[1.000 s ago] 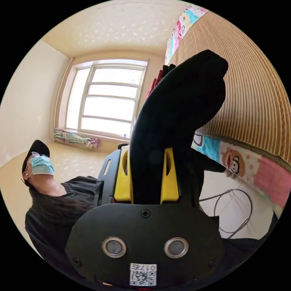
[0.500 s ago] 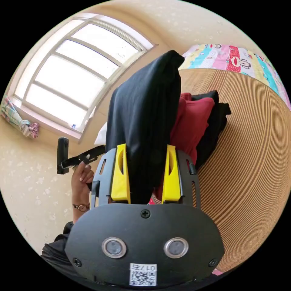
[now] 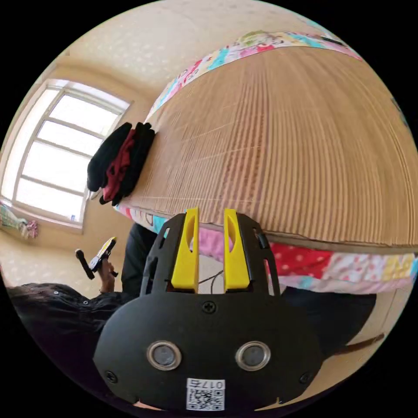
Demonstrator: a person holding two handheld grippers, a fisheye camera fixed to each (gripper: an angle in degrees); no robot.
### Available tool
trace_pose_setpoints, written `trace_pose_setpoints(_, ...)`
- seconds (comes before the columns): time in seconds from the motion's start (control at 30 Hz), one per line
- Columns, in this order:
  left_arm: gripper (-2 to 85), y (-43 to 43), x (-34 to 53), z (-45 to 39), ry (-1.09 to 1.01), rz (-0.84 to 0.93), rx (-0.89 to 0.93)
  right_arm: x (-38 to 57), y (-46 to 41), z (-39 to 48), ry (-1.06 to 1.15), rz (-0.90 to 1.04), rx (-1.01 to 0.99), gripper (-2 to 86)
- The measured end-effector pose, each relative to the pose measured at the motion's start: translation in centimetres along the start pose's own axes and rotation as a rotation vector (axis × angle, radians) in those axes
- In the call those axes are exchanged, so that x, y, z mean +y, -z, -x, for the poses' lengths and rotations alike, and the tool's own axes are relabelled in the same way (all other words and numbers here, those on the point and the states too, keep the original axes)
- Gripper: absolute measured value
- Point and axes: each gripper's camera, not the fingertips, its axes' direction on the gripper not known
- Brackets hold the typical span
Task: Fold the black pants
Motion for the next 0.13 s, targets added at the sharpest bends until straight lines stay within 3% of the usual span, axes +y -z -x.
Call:
trace_pose_setpoints(0.07,-0.5,1.2,-2.3,-5.6,-0.24,-0.1,0.04,2.0,8.4,-3.0,-0.124,-0.254,0.161,9.1)
trace_pose_setpoints(0.13,-0.5,2.2,-4.1,-8.5,-0.345,-0.118,0.14,4.7,15.8,-3.9,-0.162,-0.525,0.303,8.9)
